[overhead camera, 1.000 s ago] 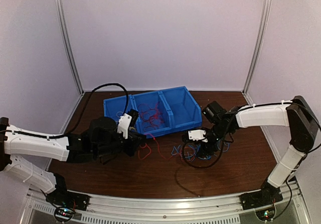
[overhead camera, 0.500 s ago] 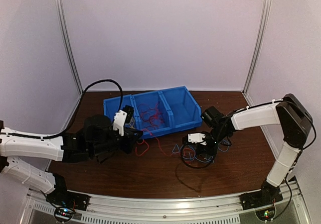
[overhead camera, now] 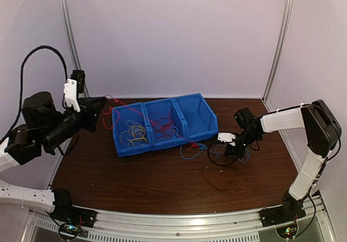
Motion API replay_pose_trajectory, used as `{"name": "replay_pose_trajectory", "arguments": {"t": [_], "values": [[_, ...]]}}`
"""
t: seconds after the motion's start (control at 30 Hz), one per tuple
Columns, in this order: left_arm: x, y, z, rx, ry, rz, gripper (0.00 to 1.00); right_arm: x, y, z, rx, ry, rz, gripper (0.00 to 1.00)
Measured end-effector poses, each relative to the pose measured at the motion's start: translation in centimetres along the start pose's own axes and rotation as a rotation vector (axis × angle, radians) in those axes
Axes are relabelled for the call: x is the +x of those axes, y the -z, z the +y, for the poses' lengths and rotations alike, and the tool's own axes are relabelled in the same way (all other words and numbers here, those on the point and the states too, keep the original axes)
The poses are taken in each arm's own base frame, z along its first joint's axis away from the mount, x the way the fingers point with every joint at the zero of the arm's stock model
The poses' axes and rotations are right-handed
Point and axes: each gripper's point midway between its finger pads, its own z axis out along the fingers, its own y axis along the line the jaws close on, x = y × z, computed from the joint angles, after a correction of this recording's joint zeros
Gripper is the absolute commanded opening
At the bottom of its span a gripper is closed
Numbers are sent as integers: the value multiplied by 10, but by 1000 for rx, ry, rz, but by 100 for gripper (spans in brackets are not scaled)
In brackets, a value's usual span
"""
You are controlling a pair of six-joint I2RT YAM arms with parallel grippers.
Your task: Untangle the cables
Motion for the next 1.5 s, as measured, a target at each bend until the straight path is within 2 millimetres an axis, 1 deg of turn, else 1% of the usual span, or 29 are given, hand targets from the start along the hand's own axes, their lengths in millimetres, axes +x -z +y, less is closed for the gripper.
{"name": "replay_pose_trajectory", "arguments": {"t": [0.07,0.17,0.2,0.23,0.3,0.43,0.5,0.57,0.7,0.77,0.83,0.9,0.97,1.07,1.23,1.37,1.43,1.5], "values": [[-36,20,16,-46,5,-68,0,8,3,-9,17,-23,2,0],[-75,46,34,-92,15,-146,0,13,5,-16,32,-37,1,0],[-85,53,38,-99,19,-168,0,14,5,-17,34,-40,0,0],[-92,58,40,-100,18,-182,0,14,5,-17,35,-40,1,0],[-99,61,40,-101,7,-187,0,14,5,-18,38,-40,4,0],[-102,53,36,-115,-64,-140,0,15,5,-18,41,-42,5,0],[-113,54,37,-133,-100,-133,0,16,6,-20,45,-46,4,0],[-135,62,42,-158,-134,-151,0,19,7,-24,54,-55,4,0],[-202,106,66,-225,-134,-282,0,28,10,-34,75,-82,10,0],[-236,135,82,-264,-111,-363,0,32,12,-38,86,-93,13,0],[-259,158,95,-297,-92,-424,0,33,12,-40,93,-98,13,0],[-275,173,104,-321,-89,-461,0,34,12,-40,95,-99,11,0],[-286,180,107,-336,-97,-483,0,33,12,-41,98,-101,10,0],[-295,179,104,-346,-122,-492,0,33,12,-41,100,-105,9,0],[-285,156,92,-347,-183,-442,0,37,15,-40,117,-126,18,0],[-283,147,88,-353,-219,-424,0,46,19,-37,128,-137,42,0],[-290,150,88,-362,-228,-432,0,48,20,-39,134,-141,47,0],[-309,157,90,-375,-220,-467,0,50,21,-41,142,-146,49,0]]}}
